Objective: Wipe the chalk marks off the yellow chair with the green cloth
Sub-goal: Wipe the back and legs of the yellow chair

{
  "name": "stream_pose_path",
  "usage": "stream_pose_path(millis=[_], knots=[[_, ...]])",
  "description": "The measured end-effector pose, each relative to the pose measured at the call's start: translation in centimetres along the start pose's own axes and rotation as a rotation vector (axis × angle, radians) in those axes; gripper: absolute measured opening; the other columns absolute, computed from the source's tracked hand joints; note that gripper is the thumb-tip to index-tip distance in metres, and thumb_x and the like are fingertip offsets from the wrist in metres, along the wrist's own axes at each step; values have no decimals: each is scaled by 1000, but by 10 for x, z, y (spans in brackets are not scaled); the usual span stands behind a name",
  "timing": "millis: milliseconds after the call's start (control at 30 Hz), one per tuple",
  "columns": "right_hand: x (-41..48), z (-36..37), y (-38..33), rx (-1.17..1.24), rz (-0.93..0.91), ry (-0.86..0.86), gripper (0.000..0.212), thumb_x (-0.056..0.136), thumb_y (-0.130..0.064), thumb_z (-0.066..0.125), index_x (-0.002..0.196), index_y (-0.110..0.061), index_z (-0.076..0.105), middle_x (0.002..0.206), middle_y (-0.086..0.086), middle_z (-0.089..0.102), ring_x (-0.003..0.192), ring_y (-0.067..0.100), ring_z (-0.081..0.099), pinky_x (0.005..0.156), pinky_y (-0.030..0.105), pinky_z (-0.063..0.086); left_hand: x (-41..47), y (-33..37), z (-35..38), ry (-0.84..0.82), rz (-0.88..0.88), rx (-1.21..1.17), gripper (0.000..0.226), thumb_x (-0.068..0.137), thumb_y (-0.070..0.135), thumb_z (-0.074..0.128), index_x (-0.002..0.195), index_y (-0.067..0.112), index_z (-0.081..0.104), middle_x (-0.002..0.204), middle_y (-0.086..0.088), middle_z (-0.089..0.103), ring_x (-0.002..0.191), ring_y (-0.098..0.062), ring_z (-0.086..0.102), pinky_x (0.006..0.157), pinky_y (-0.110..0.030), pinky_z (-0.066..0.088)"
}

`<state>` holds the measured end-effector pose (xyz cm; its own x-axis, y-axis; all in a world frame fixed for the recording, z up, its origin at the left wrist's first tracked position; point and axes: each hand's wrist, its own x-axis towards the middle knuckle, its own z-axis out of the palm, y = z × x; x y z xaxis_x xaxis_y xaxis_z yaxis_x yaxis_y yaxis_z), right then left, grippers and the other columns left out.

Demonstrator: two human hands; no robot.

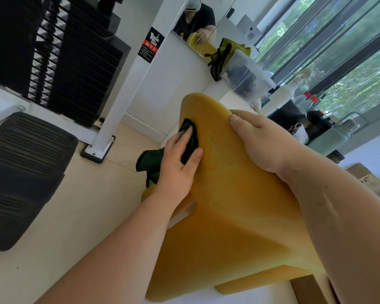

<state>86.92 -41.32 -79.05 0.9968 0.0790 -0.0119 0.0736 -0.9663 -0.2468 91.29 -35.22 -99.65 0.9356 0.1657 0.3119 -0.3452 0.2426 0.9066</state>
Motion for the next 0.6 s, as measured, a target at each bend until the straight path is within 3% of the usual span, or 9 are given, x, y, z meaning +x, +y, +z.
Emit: stream_pose_path(millis=[100, 200, 300, 400, 500, 600], knots=[[3, -1, 4, 17, -24, -24, 43, 108, -46, 32, 146, -35, 49, 129, -11, 61, 118, 16, 58, 109, 40, 45, 0, 9, 10, -51, -12, -40, 53, 98, 59, 30, 148, 60, 13, 161, 24, 11, 144, 8, 16, 119, -29, 18], [5, -3, 8, 44, -46, -34, 41, 108, -45, 32, 146, -38, 48, 109, -27, 56, 110, 7, 51, 100, 27, 41, -13, 20, 18, -97, 17, -80, 52, 96, 65, 12, 147, 65, 3, 160, 34, -6, 145, 15, -1, 118, -27, 7], [8, -3, 11, 65, -58, -36, 37, 108, -45, 32, 137, -40, 54, 115, -22, 62, 105, 5, 58, 96, 25, 42, -17, 28, 16, -73, 58, -91, 50, 100, 60, 11, 150, 59, 17, 162, 28, 6, 150, 5, 4, 123, -33, 11], [9, -3, 13, 73, -46, -53, 26, 107, -47, 32, 118, -49, 55, 106, -23, 64, 95, -4, 59, 80, 17, 43, 10, 26, -7, -59, 89, -66, 41, 105, 43, 29, 143, 52, 40, 145, 19, 34, 141, -8, 34, 120, -30, 29], [9, -3, 10, 64, -26, -67, 23, 105, -49, 31, 97, -59, 50, 93, -33, 63, 92, -18, 56, 67, 7, 43, 40, 18, -20, -59, 158, 68, 44, 102, 37, 40, 144, 51, 37, 124, 9, 39, 122, -9, 45, 111, -22, 35], [10, -2, 1, 26, -19, -67, 25, 105, -47, 31, 92, -62, 45, 82, -54, 53, 85, -30, 50, 65, -6, 37, 49, 19, -6, 5, 170, 121, 48, 101, 48, 35, 146, 60, 26, 130, 8, 34, 128, -15, 39, 116, -35, 33]])
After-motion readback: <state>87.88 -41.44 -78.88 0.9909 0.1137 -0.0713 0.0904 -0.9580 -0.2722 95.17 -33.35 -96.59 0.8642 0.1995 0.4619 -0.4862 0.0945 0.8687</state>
